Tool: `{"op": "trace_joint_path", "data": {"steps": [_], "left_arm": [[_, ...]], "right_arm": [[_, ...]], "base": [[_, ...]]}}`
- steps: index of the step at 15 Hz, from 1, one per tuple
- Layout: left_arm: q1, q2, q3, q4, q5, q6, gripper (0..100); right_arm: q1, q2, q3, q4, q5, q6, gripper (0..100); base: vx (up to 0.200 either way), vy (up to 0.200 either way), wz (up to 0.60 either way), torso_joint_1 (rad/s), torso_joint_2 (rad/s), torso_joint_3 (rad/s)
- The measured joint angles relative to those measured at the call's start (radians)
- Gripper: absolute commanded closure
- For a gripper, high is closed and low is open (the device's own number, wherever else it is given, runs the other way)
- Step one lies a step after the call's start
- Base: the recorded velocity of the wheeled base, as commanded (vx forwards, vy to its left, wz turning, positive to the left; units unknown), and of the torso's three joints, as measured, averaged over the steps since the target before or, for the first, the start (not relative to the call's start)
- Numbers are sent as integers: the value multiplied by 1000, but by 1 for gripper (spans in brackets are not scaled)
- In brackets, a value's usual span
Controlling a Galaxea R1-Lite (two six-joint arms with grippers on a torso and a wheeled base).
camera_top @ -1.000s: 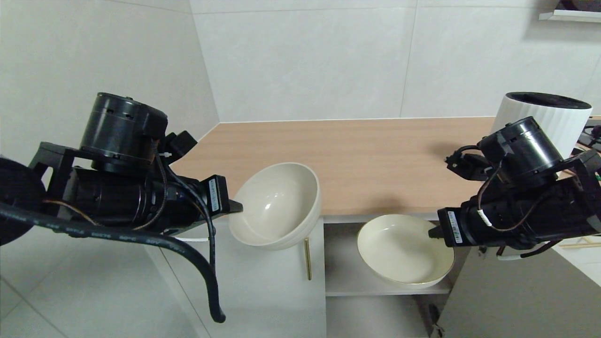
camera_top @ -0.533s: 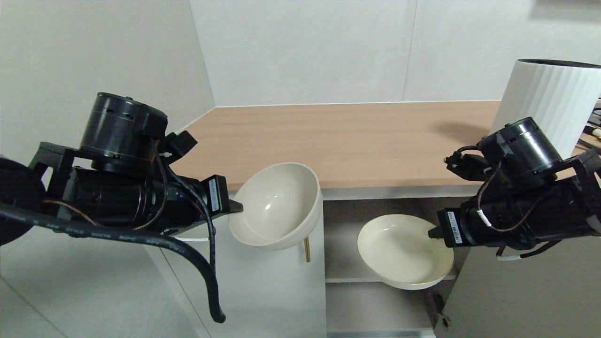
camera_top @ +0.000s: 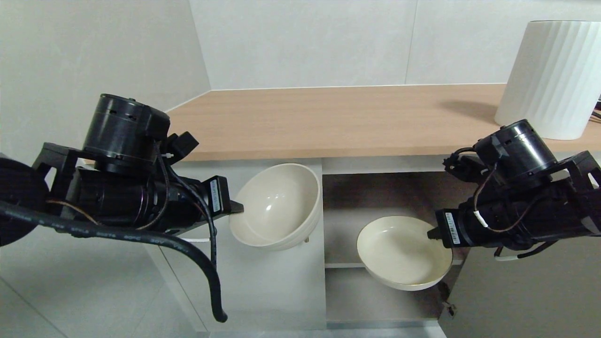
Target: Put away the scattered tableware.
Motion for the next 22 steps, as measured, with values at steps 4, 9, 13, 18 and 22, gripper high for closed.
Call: {"op": "trace_joint_path", "data": {"steps": [4,9,13,18,22], "left_arm": [[0,1,0,0,0,0,100],[-8,7,0,0,0,0,100],[-12,12,0,0,0,0,100],[-12,17,0,0,0,0,100],[-13,18,0,0,0,-1,100]], "right_arm": [[0,4,0,0,0,0,100],[0,40,0,-15,-17,0,100],[1,126,5,-68,-30,1,100],[2,281,1,-166,-38,8,100],[-3,407,1,-310,-79,15,100]], "base": [[0,0,0,-4,15,10],[0,0,0,0,0,0],[0,0,0,0,0,0],[0,0,0,0,0,0],[0,0,0,0,0,0]]}}
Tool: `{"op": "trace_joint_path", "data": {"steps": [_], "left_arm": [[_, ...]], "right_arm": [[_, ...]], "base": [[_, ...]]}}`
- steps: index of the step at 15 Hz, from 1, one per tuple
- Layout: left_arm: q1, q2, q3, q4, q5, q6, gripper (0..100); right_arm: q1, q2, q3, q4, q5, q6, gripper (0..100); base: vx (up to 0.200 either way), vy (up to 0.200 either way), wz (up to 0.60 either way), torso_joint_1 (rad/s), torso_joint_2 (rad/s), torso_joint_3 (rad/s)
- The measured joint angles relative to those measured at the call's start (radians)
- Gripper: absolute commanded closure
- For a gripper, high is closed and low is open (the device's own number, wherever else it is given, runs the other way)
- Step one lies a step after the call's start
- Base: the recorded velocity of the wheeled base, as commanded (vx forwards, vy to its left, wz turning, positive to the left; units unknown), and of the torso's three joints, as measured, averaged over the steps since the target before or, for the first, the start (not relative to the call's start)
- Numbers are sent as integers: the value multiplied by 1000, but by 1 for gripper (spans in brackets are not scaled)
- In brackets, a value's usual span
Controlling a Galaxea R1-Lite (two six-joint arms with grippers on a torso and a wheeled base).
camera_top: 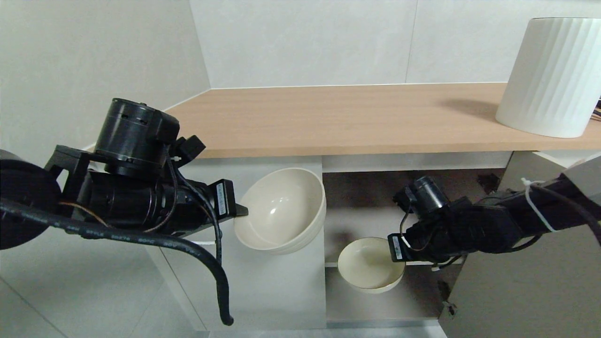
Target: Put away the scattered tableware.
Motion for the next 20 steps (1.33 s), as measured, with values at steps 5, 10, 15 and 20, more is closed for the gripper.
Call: {"op": "trace_joint_path", "data": {"steps": [5,10,15,20], "left_arm": [[-2,3,1,0,0,0,100],[-4,7,2,0,0,-1,100],[-4,7,2,0,1,-1,100],[-4,8,2,0,0,-1,100]], "right_arm": [[-37,143,-6,-199,-87,34,100],[-105,231,-51,-244,-90,57,100],[-152,309,-139,-242,-119,106,100],[-170,376,-207,-243,-166,133,100]], "base": [[0,0,0,0,0,0],[0,0,0,0,0,0],[0,0,0,0,0,0],[0,0,0,0,0,0]]}}
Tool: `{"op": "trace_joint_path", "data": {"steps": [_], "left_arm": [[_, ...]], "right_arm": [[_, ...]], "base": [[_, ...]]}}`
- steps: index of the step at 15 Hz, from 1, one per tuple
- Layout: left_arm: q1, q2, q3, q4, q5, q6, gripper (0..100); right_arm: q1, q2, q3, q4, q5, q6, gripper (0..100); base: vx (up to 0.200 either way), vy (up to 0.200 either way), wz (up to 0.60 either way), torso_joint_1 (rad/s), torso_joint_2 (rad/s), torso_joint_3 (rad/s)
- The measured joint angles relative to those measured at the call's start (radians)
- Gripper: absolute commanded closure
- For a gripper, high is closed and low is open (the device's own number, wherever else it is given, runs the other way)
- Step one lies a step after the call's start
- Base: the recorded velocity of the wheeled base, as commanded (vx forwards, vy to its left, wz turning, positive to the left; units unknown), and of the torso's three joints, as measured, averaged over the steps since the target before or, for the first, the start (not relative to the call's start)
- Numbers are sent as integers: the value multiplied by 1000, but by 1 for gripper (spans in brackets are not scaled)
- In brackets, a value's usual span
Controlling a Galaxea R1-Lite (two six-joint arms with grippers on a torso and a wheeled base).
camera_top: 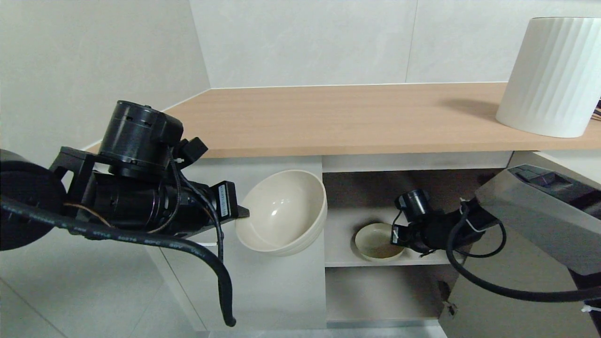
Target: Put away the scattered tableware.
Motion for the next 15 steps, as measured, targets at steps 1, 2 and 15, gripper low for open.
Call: {"op": "trace_joint_path", "data": {"steps": [1,2,15], "left_arm": [[0,0,0,0,0,0,100],[0,0,0,0,0,0,100],[0,6,0,0,0,0,100]], "right_arm": [[-3,10,-10,0,-11,0,100],[-6,20,-19,0,-24,1,100],[-25,95,-103,0,-64,-3,0]], "base": [[0,0,0,0,0,0],[0,0,0,0,0,0],[0,0,0,0,0,0]]}}
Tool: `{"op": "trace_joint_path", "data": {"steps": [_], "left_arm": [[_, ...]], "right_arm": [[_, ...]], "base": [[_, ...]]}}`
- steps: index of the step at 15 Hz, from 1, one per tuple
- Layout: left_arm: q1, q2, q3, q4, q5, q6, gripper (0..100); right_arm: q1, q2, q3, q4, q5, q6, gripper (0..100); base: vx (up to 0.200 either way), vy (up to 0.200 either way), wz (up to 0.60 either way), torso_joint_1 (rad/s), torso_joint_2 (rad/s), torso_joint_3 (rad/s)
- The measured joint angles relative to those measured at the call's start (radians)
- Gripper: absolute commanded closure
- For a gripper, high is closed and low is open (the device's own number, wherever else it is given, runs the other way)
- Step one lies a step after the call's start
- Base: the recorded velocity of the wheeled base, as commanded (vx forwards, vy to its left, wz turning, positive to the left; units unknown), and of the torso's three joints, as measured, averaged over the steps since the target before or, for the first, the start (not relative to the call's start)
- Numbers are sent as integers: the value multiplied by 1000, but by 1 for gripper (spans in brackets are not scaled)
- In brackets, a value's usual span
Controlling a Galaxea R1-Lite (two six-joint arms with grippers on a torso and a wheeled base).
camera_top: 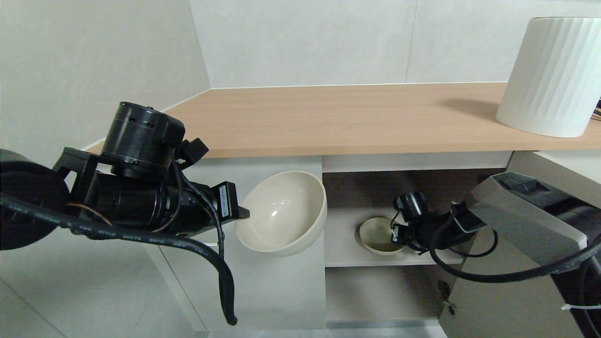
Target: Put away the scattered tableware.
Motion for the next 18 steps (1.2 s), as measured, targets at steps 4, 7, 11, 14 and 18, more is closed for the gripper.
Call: {"op": "trace_joint_path", "data": {"steps": [4,7,11,14,18], "left_arm": [[0,1,-1,-1,0,0,100],[0,6,-1,-2,1,0,100],[-24,37,0,-2,7,1,100],[-58,75,19,0,40,36,100],[-123,162,69,-1,210,103,100]], "right_arm": [[1,0,0,1,-1,1,0],[2,-11,5,8,0,1,0],[24,-85,83,10,22,-6,0],[88,-218,185,50,104,-8,0],[164,-382,285,111,248,-36,0]], "base": [[0,0,0,0,0,0],[0,0,0,0,0,0],[0,0,0,0,0,0],[0,0,0,0,0,0],[0,0,0,0,0,0]]}}
